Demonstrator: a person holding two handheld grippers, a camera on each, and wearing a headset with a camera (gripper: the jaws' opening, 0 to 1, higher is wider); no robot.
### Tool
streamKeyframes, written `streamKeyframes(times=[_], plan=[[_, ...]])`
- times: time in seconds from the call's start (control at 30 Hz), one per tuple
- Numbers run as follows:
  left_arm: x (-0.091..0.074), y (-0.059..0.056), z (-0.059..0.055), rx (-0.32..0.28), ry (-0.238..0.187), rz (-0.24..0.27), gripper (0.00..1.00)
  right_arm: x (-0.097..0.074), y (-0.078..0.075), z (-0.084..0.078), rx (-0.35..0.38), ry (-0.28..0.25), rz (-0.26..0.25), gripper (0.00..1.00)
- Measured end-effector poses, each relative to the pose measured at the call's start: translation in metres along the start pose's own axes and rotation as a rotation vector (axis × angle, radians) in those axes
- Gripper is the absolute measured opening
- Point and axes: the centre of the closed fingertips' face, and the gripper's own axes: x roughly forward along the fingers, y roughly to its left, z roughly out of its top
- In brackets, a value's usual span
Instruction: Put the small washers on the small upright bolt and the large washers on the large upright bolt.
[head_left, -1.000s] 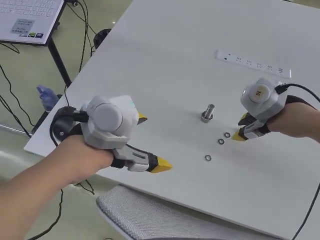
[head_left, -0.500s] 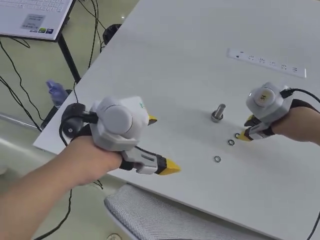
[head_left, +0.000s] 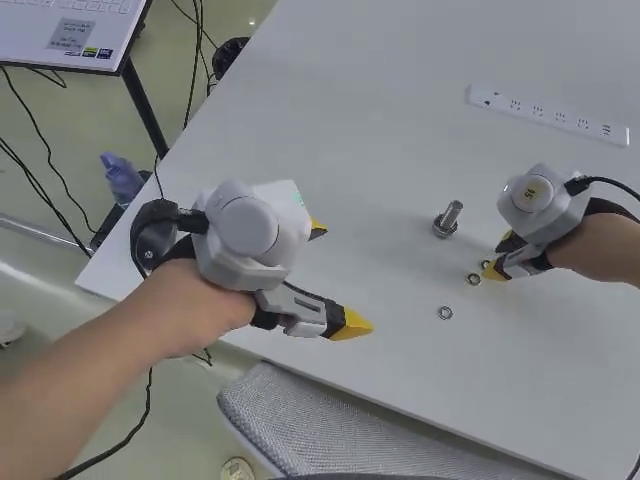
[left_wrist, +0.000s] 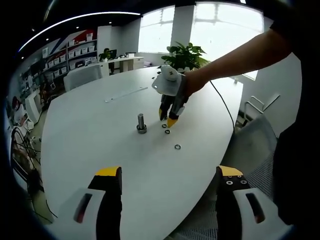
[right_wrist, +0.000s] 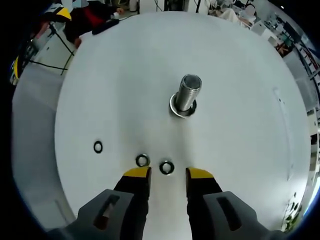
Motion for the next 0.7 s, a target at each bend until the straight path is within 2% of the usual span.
streamKeyframes(times=[0.2,0.3,0.7], plan=[[0.0001,0.0000,-0.0025,0.003,0.005,0.001,0.74,0.0030,0.0002,0.0015,-0.002,-0.005,0.001,0.27],[0.0005,-0.0006,-0.0030,-0.003,0.007,-0.002,0.74,0.0064,0.0004,-0.0021,-0.006,0.010,0.004,0.27],[0.0022,-0.0001,-0.0059,-0.005,0.017,-0.009,0.72,0.0058,0.0017,-0.0007,0.030,-0.004,0.009,0.23]])
